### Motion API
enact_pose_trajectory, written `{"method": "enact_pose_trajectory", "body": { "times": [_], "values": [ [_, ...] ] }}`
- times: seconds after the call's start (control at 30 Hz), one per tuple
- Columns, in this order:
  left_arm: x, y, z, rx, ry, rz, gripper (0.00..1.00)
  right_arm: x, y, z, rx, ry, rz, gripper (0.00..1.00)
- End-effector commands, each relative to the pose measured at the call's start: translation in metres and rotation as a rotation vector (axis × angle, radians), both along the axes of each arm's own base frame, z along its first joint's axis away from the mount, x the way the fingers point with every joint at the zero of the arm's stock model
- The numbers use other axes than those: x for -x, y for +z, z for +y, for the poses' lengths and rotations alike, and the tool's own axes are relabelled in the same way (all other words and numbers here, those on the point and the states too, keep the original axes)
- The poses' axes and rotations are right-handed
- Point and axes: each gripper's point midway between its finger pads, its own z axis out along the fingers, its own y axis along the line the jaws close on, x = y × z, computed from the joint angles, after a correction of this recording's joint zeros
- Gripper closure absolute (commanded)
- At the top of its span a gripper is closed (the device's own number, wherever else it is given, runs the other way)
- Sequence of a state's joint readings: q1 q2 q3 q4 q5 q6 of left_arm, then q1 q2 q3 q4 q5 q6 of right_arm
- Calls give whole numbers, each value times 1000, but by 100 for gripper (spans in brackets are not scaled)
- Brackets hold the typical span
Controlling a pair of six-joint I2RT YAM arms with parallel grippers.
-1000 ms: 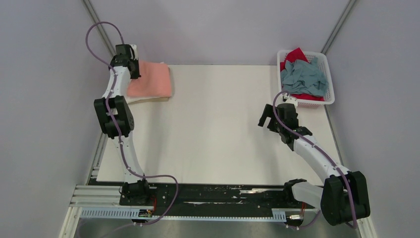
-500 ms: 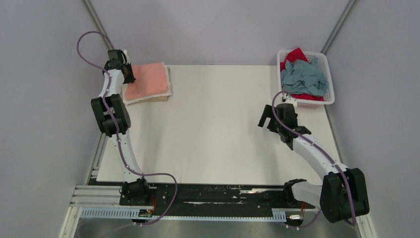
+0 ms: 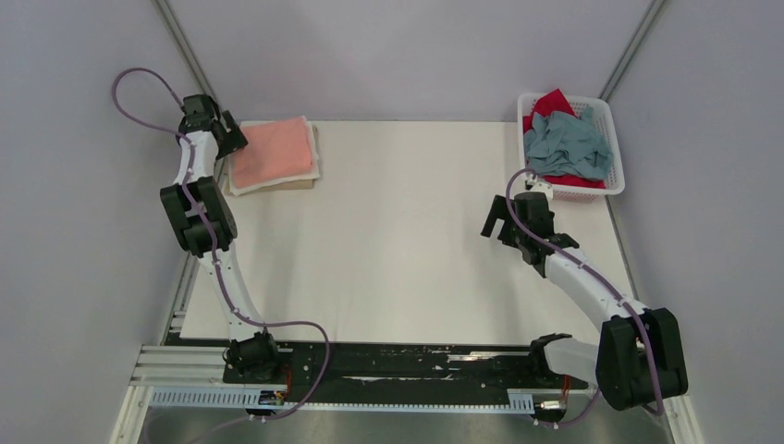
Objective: Fold and stack the t-shirts
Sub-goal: Put the neatly folded tshirt into the corner of the board with the left arm, then reset both arms
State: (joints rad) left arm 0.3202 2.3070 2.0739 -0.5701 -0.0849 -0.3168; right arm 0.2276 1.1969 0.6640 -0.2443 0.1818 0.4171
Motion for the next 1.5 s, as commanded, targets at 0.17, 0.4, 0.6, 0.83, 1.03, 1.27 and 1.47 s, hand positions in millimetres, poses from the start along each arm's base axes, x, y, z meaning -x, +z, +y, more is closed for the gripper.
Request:
{"method": "enact_pose_trajectory", "body": {
  "times": [0.17,0.4,0.6,0.83,1.03,1.27,1.47],
  "values": [
    [6,154,-64,90,-105,-355,0,-10,27,2,-28,-12,-78,0],
    [12,141,-140,59,-352,-280,0,-11,26,5,-33,2,-72,0],
    [55,158,-225,66,-462,-335,0,-9,44,5,-59,-6,-134,0],
    [171,123,-305,190,-525,-442,0,13,66,8,-113,28,-242,0],
    [258,84,-317,241,-540,-403,0,37,68,13,-175,63,-303,0],
    [301,70,-306,266,-544,-437,0,51,56,15,-193,91,-309,0],
    [307,81,-304,256,-567,-494,0,54,52,6,-182,38,-318,0]
  ]
}}
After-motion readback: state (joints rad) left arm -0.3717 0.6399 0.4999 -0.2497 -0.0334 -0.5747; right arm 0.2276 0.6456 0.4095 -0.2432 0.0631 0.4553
